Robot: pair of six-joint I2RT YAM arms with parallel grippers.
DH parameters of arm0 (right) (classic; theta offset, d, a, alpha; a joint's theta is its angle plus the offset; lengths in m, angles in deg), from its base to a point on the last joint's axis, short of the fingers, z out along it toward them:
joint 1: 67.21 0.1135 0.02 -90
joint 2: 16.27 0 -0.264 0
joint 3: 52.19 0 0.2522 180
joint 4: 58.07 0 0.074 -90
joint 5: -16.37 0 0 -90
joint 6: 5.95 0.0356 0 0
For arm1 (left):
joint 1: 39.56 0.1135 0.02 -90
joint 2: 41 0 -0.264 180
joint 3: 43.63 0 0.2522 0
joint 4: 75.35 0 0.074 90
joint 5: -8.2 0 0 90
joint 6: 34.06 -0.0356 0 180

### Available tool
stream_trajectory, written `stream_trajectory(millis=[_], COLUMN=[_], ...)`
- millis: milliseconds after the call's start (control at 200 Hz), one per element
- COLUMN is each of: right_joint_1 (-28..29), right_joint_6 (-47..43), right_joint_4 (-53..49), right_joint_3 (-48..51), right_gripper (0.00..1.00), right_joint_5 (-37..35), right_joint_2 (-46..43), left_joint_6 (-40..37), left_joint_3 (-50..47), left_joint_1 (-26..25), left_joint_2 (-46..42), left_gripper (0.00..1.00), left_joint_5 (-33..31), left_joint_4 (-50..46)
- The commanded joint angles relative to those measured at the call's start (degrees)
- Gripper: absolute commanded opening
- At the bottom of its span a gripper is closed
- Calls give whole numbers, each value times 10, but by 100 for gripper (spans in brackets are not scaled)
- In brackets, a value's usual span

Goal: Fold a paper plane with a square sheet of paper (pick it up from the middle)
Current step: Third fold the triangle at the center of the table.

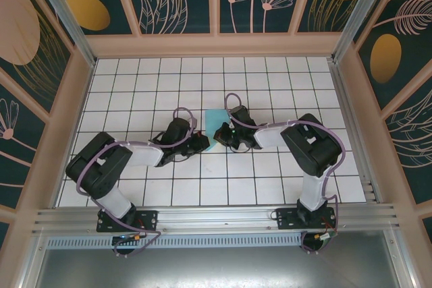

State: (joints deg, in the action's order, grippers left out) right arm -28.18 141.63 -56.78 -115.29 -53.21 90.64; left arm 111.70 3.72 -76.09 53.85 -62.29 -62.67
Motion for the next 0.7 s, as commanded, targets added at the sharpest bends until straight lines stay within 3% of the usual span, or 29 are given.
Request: stream_trajectory(millis=[0, 696], right_joint_1=[9, 8], right_joint_6=[8, 1], right_joint_4=[-38, -43], right_joint_3=[15, 14], right_gripper=[1, 1], right_joint_5=[-9, -6], right_joint_2=[-1, 2], left_joint_6=[10, 9], left_joint_3=[18, 16], left_joint_1=[-3, -4], left_joint_2=[17, 65], left_gripper=[7, 5], left_joint_5=[1, -3], left_joint_4=[18, -19])
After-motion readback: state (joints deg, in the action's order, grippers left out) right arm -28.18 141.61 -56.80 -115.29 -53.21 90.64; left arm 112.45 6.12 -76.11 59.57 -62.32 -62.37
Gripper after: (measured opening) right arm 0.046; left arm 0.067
